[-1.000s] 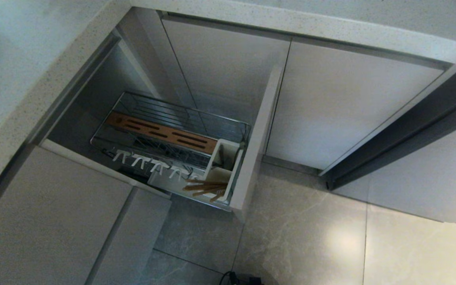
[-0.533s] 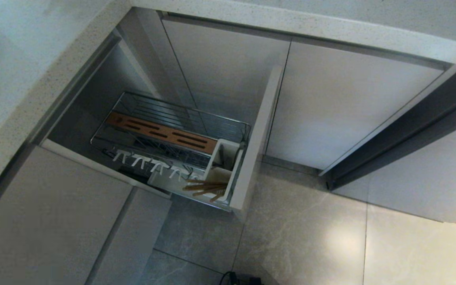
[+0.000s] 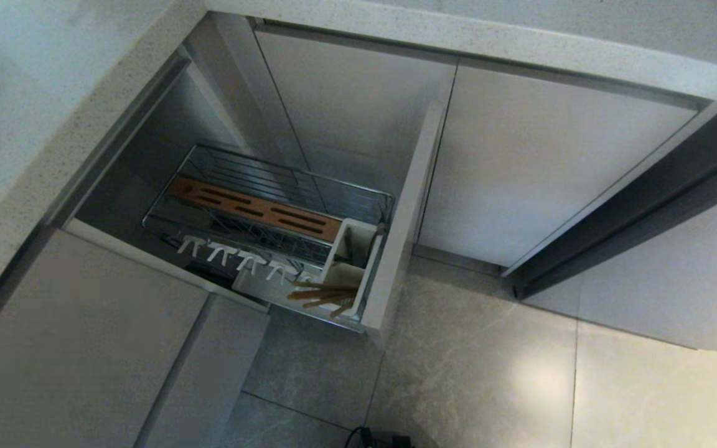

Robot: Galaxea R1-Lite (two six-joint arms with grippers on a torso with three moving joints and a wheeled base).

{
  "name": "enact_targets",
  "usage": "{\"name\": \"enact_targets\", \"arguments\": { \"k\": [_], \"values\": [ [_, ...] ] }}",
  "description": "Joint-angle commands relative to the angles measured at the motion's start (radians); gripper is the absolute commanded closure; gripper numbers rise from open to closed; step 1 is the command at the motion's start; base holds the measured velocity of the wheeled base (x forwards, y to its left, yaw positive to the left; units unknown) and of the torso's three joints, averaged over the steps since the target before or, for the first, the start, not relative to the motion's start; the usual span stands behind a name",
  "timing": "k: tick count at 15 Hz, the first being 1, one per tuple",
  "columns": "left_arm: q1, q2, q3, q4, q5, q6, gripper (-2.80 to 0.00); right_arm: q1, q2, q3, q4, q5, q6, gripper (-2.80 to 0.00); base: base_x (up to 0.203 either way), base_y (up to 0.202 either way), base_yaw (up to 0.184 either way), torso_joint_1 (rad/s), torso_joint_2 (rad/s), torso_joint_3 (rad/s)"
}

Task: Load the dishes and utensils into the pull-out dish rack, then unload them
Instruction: Take the fork out of the cupboard

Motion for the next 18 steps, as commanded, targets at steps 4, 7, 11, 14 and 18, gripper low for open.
{"name": "enact_targets", "arguments": {
  "k": [4, 7, 11, 14, 18],
  "values": [
    [-0.076, 0.015, 0.021, 0.207, -0.273, -0.136, 0.0, 0.0, -0.001, 0.0, 0.0, 0.0, 0.0, 0.0, 0.0, 0.0, 0.0, 0.0, 0.0, 0.0],
    [-0.121, 0.081, 0.033, 0.37, -0.35, -0.193, 0.0, 0.0, -0.001, 0.0, 0.0, 0.0, 0.0, 0.0, 0.0, 0.0, 0.0, 0.0, 0.0, 0.0],
    [-0.198, 0.157, 0.089, 0.459, -0.358, -0.196, 0.0, 0.0, -0.001, 0.0, 0.0, 0.0, 0.0, 0.0, 0.0, 0.0, 0.0, 0.0, 0.0, 0.0],
    [-0.246, 0.21, 0.155, 0.436, -0.351, -0.198, 0.0, 0.0, -0.001, 0.0, 0.0, 0.0, 0.0, 0.0, 0.0, 0.0, 0.0, 0.0, 0.0, 0.0],
    [-0.372, 0.323, 0.193, 0.418, -0.233, -0.175, 0.0, 0.0, -0.001, 0.0, 0.0, 0.0, 0.0, 0.0, 0.0, 0.0, 0.0, 0.0, 0.0, 0.0]
  ]
}}
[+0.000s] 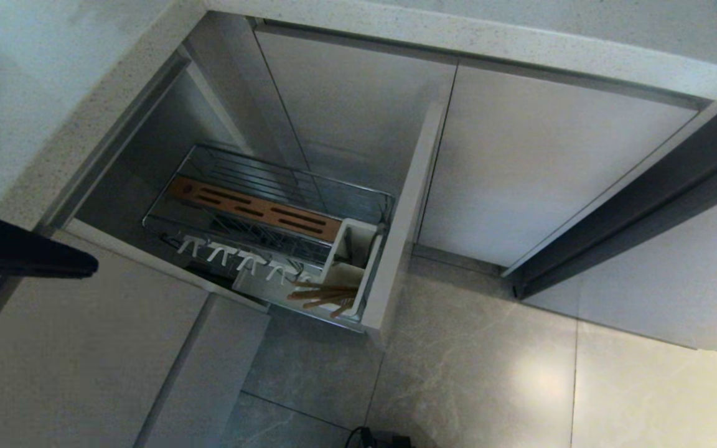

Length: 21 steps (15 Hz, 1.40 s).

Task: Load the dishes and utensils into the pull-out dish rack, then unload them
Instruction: Take the fork out of the cupboard

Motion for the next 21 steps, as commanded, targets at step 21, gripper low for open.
{"name": "enact_targets", "arguments": {
  "k": [21],
  "values": [
    [-0.312, 0.53, -0.201, -0.313, 0.232, -0.144, 0.0, 0.0, -0.001, 0.0, 0.0, 0.0, 0.0, 0.0, 0.0, 0.0, 0.0, 0.002, 0.0, 0.0]
  ]
}}
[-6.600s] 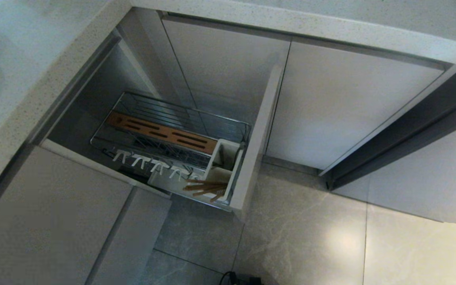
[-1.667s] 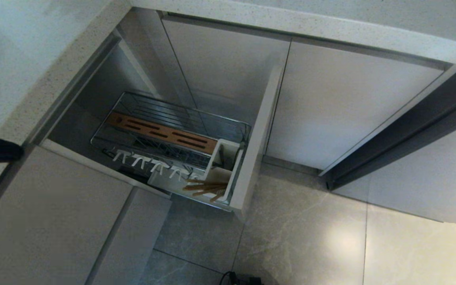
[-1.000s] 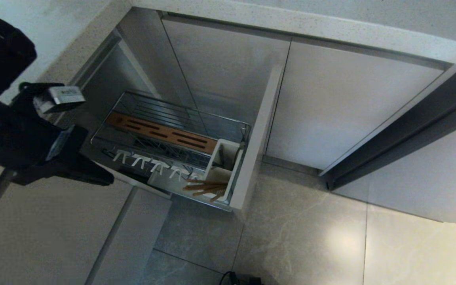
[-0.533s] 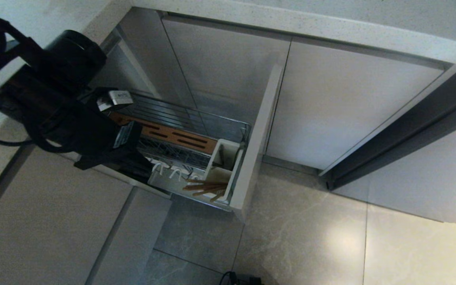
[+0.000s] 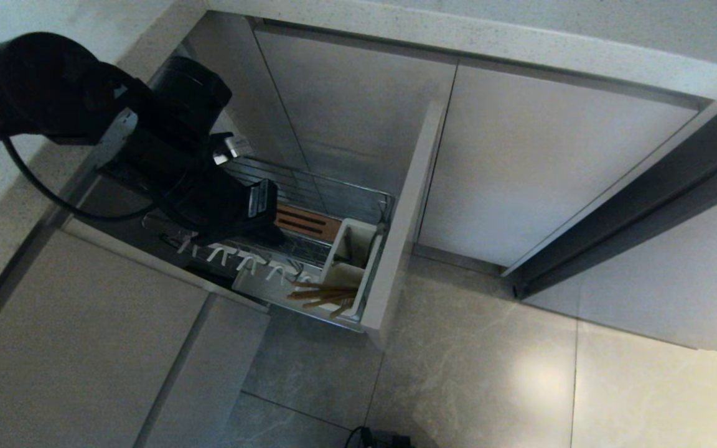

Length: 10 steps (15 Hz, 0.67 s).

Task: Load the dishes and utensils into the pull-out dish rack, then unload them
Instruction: Take the fork out of the cupboard

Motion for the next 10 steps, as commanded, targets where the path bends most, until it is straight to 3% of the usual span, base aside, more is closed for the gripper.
{"name": "enact_targets", "arguments": {
  "k": [1, 8, 9, 10],
  "values": [
    [-0.01, 0.024, -0.001, -0.023, -0.001, -0.003, 0.0, 0.0, -0.001, 0.0, 0.0, 0.0, 0.0, 0.0, 0.0, 0.0, 0.0, 0.0, 0.0, 0.0],
    [-0.078, 0.071, -0.002, -0.132, -0.003, -0.052, 0.0, 0.0, -0.001, 0.0, 0.0, 0.0, -0.001, 0.0, 0.0, 0.0, 0.0, 0.0, 0.0, 0.0],
    [-0.092, 0.078, -0.002, -0.137, -0.002, -0.057, -2.8, 0.0, -0.001, 0.0, 0.0, 0.0, 0.0, 0.0, 0.0, 0.0, 0.0, 0.0, 0.0, 0.0],
    [-0.1, 0.086, -0.002, -0.143, -0.001, -0.072, -2.8, 0.0, -0.001, 0.0, 0.0, 0.0, 0.0, 0.0, 0.0, 0.0, 0.0, 0.0, 0.0, 0.0]
  ]
}}
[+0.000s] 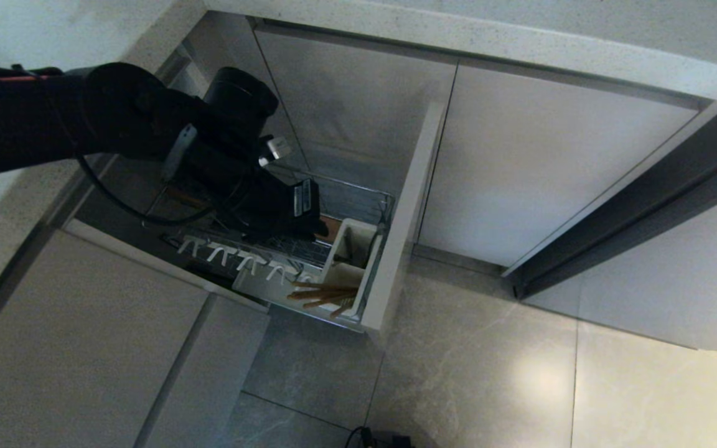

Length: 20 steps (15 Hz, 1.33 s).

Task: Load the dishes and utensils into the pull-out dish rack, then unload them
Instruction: Take the fork out of the cupboard

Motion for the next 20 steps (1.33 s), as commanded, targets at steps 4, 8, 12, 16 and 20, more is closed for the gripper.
{"name": "enact_targets", "arguments": {
  "k": [4, 8, 12, 16, 20],
  "values": [
    [-0.024, 0.031, 0.001, -0.018, 0.038, -0.012, -2.8, 0.0, -0.001, 0.0, 0.0, 0.0, 0.0, 0.0, 0.0, 0.0, 0.0, 0.0, 0.0, 0.0],
    [-0.022, 0.077, 0.002, -0.057, 0.116, -0.012, -2.8, 0.0, -0.001, 0.0, 0.0, 0.0, 0.0, 0.0, 0.0, 0.0, 0.0, 0.0, 0.0, 0.0],
    [-0.022, 0.11, 0.0, -0.117, 0.129, -0.007, -2.8, 0.0, -0.001, 0.0, 0.0, 0.0, 0.0, 0.0, 0.0, 0.0, 0.0, 0.0, 0.0, 0.0],
    [-0.024, 0.134, 0.0, -0.159, 0.125, -0.009, -2.8, 0.0, -0.001, 0.0, 0.0, 0.0, -0.001, 0.0, 0.0, 0.0, 0.0, 0.0, 0.0, 0.0],
    [-0.035, 0.15, 0.0, -0.185, 0.122, -0.01, -2.8, 0.0, -0.001, 0.0, 0.0, 0.0, 0.0, 0.0, 0.0, 0.0, 0.0, 0.0, 0.0, 0.0]
  ]
}}
